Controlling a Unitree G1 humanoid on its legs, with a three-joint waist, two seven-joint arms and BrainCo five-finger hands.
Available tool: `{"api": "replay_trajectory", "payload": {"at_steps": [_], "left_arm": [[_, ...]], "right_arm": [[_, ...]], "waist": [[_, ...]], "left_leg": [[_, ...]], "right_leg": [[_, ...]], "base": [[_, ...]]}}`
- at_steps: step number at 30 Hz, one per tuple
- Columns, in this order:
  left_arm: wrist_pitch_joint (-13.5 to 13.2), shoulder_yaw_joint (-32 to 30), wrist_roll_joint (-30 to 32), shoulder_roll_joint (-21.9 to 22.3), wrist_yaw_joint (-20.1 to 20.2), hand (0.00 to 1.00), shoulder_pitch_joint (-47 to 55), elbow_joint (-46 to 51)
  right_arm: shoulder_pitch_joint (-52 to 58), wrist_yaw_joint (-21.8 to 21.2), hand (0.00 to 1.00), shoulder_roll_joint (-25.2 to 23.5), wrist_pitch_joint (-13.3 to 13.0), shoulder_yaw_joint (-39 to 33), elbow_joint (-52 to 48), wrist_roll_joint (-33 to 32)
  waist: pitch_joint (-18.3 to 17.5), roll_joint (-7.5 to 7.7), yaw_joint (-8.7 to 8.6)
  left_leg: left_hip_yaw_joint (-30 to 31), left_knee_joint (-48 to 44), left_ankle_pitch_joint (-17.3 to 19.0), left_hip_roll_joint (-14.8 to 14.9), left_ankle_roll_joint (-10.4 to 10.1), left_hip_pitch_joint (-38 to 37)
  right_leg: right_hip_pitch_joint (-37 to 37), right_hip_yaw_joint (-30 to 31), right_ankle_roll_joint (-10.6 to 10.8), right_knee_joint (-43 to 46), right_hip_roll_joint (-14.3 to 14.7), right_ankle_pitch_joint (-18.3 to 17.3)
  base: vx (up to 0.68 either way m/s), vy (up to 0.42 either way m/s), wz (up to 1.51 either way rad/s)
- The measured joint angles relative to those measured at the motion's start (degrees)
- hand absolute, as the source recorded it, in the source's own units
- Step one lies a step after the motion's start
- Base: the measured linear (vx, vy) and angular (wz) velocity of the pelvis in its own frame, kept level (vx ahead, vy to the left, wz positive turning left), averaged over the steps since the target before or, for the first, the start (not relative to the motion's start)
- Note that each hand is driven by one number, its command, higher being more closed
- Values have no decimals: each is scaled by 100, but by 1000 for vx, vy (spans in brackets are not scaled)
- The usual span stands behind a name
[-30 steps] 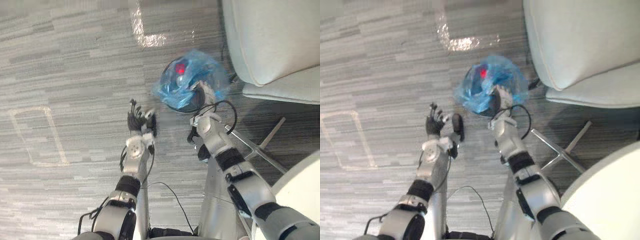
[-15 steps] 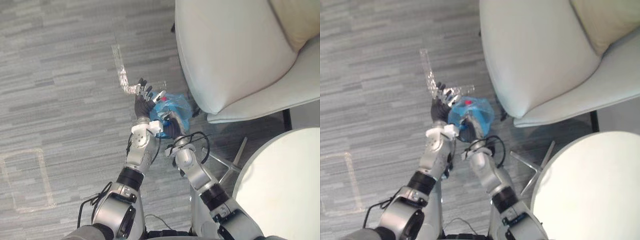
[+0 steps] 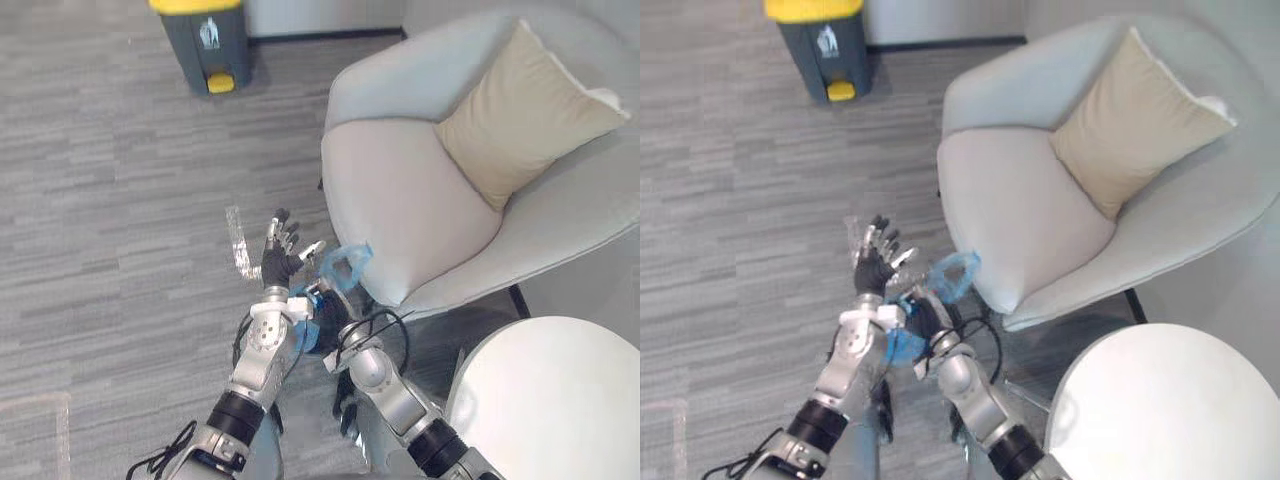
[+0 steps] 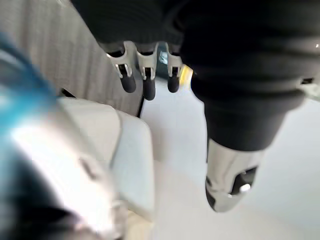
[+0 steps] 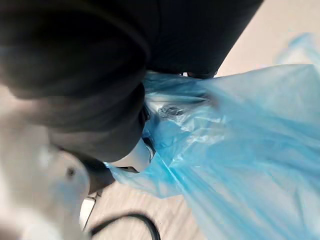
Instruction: Gather rubbish on tea table into small bin, then transfer packed bag to large trash can.
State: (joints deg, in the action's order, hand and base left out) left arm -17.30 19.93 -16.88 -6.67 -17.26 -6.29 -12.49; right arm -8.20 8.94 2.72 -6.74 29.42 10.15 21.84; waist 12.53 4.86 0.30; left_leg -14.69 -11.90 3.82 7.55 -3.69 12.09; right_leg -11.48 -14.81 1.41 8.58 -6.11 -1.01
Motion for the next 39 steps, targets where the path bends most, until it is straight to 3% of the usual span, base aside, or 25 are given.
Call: {"api": "replay_trajectory", "payload": {"at_steps": [2,4,8,9,13,15,16,19,23,25,27,28,29,30,32,36,39], "left_arm": [[175,-60,837,-209,407,0,769,-79],[191,75,1207,-341,418,0,1263,-132],[344,346,765,-383,977,0,1653,-363],[460,314,188,-385,1249,0,1636,-397],[567,-299,-141,-433,1639,0,1472,-847],[585,-1048,23,-432,1624,0,1144,-1849],[599,-1668,218,-526,1588,0,825,-2829],[714,-2282,417,-843,1474,0,435,-4124],[813,-2268,563,-1031,1470,0,227,-4418],[823,-2052,565,-965,1450,0,492,-3770],[806,-1589,550,-772,1256,0,1377,-1363],[800,-1486,551,-680,1302,0,1569,-705],[686,-1218,937,-539,1212,0,1789,135],[406,-955,1446,-368,1167,0,1944,700],[115,-806,1736,-265,1141,0,1826,585],[151,-771,2080,-329,966,0,1691,488],[138,-636,2129,-435,1017,0,1629,1167]], "right_arm": [[109,-88,100,105,-2,-98,70,2],[145,-168,100,144,-44,-166,67,-57],[159,-223,100,222,-59,-235,70,-202],[163,-271,100,236,-56,-228,70,-293],[168,-418,100,318,-52,-323,59,-408],[167,-462,100,333,-52,-501,12,-451],[162,-499,100,369,-65,-556,-92,-529],[186,-580,100,421,-153,-562,-197,-708],[259,-766,100,418,-222,-561,-188,-867],[314,-793,100,411,-276,-560,-184,-855],[313,-684,100,420,-282,-630,-186,-793],[305,-667,100,419,-280,-674,-191,-793],[265,-653,100,424,-270,-722,-192,-772],[174,-649,100,429,-270,-732,-197,-762],[139,-611,100,430,-283,-739,-300,-776],[133,-549,100,427,-355,-784,-767,-832],[127,-565,100,452,-418,-840,-939,-841]], "waist": [[-198,-2,16],[-289,-11,28],[-399,-36,106],[-489,-41,125],[-619,-92,91],[-656,-125,45],[-673,-144,5],[-689,-126,-23],[-692,-141,-57],[-755,-154,-51],[-771,-164,-31],[-790,-173,-15],[-832,-200,23],[-875,-241,62],[-917,-308,149],[-946,-277,153],[-952,-265,146]], "left_leg": [[-26,178,0,-21,-2,-229],[-35,260,-5,-44,-8,-287],[-103,512,-16,-116,-11,-685],[-172,572,-34,-125,-4,-742],[-248,766,-100,-165,-1,-965],[-240,948,-198,-201,-9,-1102],[-250,1053,-253,-214,-13,-1159],[-337,1194,-307,-213,-34,-1259],[-352,1205,-332,-265,-35,-1417],[-337,1267,-340,-284,-25,-1431],[-293,1378,-342,-320,-13,-1430],[-255,1464,-363,-334,2,-1441],[-186,1601,-414,-399,-1,-1453],[-156,1698,-504,-423,58,-1457],[-127,1670,-505,-433,60,-1491],[-106,1679,-501,-475,66,-1528],[-108,1713,-499,-493,76,-1546]], "right_leg": [[167,33,8,-119,13,4],[221,39,29,-180,13,18],[569,142,90,-404,14,59],[568,206,96,-410,13,70],[752,298,124,-624,28,183],[868,299,137,-765,49,252],[921,307,136,-877,75,314],[966,383,126,-1010,116,402],[1176,421,147,-1204,119,500],[1169,423,150,-1202,103,502],[1142,400,196,-1204,68,477],[1136,381,218,-1202,60,434],[1109,308,279,-1187,46,391],[1073,289,263,-1150,24,399],[1116,290,259,-1128,-6,418],[1155,281,266,-1127,-15,412],[1149,286,275,-1111,-29,404]], "base": [[133,18,-9],[82,21,-2],[15,33,-7],[-23,36,-23],[-13,14,-13],[-19,2,1],[0,0,0],[-6,-13,-14],[2,1,-8],[-10,19,-4],[-13,19,8],[-4,8,28],[13,26,29],[19,29,22],[37,26,6],[9,5,0],[0,0,0]]}}
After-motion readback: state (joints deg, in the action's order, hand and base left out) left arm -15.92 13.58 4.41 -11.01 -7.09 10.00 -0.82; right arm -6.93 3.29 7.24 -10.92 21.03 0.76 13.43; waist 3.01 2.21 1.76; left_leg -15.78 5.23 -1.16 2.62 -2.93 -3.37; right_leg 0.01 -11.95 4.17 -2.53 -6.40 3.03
